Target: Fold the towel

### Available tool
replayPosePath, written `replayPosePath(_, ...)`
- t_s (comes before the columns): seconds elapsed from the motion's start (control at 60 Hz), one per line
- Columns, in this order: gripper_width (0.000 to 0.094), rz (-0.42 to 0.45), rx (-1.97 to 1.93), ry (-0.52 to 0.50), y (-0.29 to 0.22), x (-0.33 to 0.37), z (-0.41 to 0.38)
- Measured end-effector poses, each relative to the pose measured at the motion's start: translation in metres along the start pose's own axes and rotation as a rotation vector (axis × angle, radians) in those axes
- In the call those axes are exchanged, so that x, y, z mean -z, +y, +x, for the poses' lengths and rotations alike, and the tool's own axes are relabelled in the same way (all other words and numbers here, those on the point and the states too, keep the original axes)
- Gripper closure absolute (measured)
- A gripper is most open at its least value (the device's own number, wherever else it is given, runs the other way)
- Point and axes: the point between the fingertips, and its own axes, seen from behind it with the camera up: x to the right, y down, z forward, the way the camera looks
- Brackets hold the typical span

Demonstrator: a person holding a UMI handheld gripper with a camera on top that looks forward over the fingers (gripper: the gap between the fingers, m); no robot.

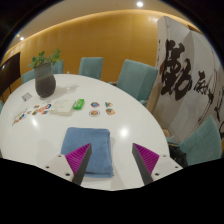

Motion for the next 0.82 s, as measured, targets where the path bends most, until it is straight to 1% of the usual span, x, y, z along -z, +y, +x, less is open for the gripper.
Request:
replayPosePath(0.1,0.0085,0.049,0.021,0.014,-0.009,0.059,-0.014)
replayPosePath(0.2,0.0084,0.070,0.007,0.001,-0.002,0.125,-0.042)
replayPosePath(0.367,0.0067,0.089,-0.016,0.023,0.034,0.234,-0.088)
replayPosePath(0.467,0.0068,0.086,-0.025,0.037,0.063,0.286,-0.110)
replayPosePath(0.667,0.0071,0.076,-0.005,0.041,0.107,0.357,-0.144)
replayPosePath(0.817,0.0070,0.086,0.017,0.042,0.116,0.383,-0.160)
